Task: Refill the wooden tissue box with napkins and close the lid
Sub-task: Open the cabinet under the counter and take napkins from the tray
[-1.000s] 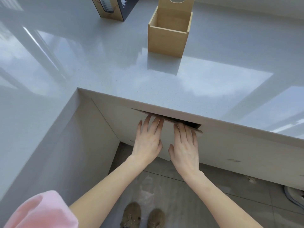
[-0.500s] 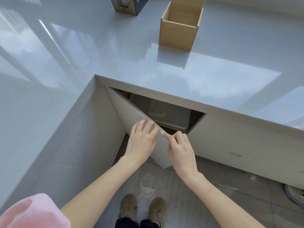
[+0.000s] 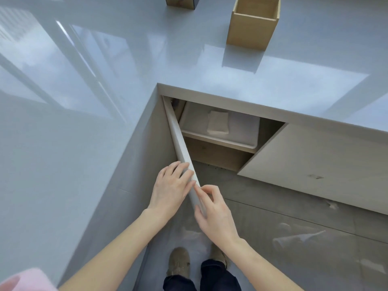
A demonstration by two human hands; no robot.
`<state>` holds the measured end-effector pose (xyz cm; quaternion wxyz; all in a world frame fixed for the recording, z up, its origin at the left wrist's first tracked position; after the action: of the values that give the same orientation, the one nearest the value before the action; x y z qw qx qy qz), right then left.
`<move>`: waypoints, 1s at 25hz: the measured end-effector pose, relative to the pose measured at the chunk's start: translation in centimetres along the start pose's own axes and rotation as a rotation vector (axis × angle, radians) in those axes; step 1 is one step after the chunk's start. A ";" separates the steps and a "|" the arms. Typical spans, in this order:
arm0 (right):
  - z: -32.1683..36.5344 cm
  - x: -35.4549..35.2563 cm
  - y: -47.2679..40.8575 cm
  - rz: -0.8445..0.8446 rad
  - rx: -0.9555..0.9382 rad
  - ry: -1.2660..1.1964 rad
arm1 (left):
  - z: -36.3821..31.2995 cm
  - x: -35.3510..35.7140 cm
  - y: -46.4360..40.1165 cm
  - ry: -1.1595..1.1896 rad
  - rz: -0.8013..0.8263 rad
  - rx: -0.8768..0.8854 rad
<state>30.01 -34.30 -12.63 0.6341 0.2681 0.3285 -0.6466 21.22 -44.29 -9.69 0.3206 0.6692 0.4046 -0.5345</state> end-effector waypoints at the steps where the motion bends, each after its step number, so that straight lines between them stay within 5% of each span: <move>1: 0.9 0.9 0.2 0.029 0.016 -0.028 | 1.0 -0.1 0.7 0.018 0.000 -0.018; 8: 6.3 5.6 0.0 0.078 0.083 -0.114 | 6.7 0.4 3.7 0.155 0.084 -0.147; 19: 7.9 6.3 -0.5 0.032 0.097 -0.023 | 7.0 -0.3 3.5 0.095 0.126 -0.063; 25: 4.2 3.0 -0.8 -0.008 0.122 0.237 | 5.2 -0.6 1.8 -0.033 0.127 -0.013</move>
<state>29.37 -39.42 -12.13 0.5706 0.3794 0.3625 -0.6318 20.42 -49.72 -10.28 0.3645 0.6826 0.3596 -0.5214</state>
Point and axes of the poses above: each hand's wrist, its own y-axis away from the middle knuckle, its own x-axis out of the palm, z = x × y, the point moved 3 cm from there along -y, towards the middle knuckle, and after that the axes turned 7 degrees about -x, right-handed, at the moved point
